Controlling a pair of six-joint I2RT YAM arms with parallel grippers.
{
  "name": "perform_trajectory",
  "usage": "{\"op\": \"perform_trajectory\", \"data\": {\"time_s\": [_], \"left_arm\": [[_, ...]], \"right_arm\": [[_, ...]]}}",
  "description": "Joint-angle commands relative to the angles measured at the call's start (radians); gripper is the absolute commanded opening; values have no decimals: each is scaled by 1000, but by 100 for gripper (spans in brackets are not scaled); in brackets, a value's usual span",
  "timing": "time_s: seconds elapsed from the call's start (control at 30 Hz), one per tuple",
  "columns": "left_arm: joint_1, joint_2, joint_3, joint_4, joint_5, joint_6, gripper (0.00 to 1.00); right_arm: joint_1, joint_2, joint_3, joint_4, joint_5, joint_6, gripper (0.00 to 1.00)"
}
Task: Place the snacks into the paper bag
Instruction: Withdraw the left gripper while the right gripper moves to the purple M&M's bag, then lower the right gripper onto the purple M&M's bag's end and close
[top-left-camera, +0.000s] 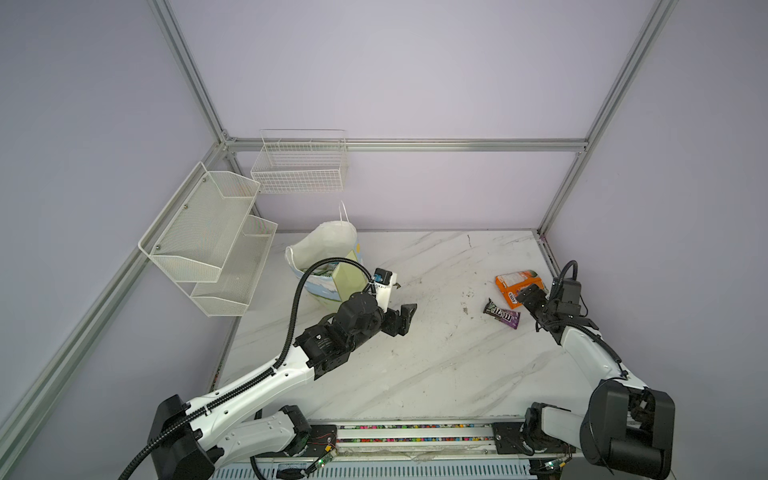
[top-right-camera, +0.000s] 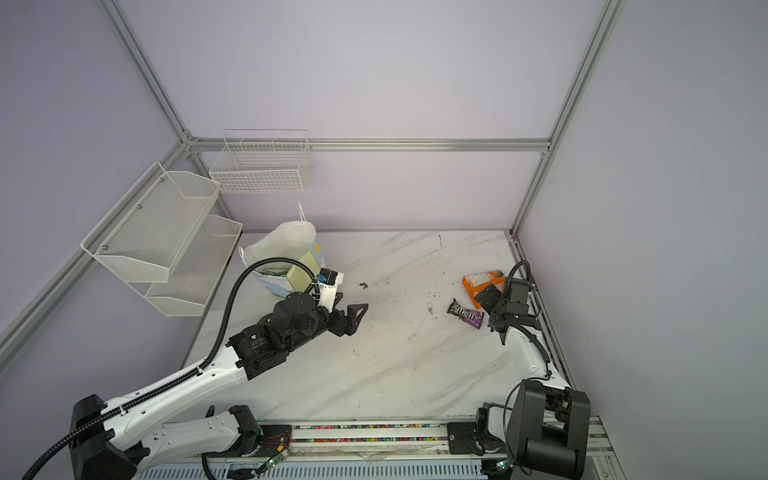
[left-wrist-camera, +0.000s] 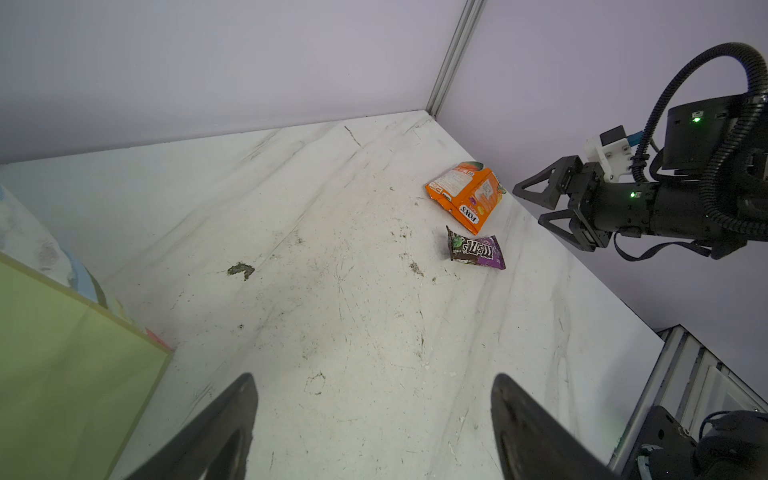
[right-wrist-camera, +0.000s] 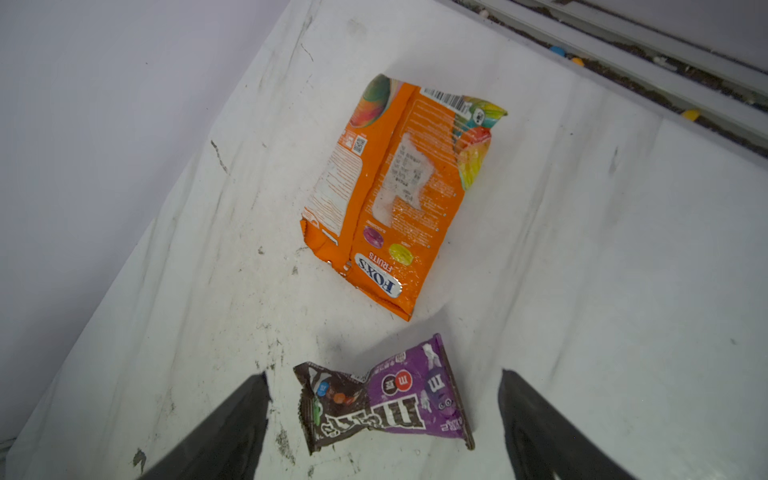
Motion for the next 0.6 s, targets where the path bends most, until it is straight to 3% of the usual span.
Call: {"op": "perform_trajectory", "data": {"time_s": [0.0, 0.3, 0.57], "left_arm": [[-6, -26, -50, 59, 11, -27, 86], [-8, -38, -84, 66, 12, -49, 85], [-10, -68, -121, 66, -4, -56, 85]], "right_arm": [[-4, 25, -26, 41, -13, -24, 87], [-4, 173, -58, 133, -40, -66, 81], [-5, 213, -75, 167, -46, -79, 75]]}}
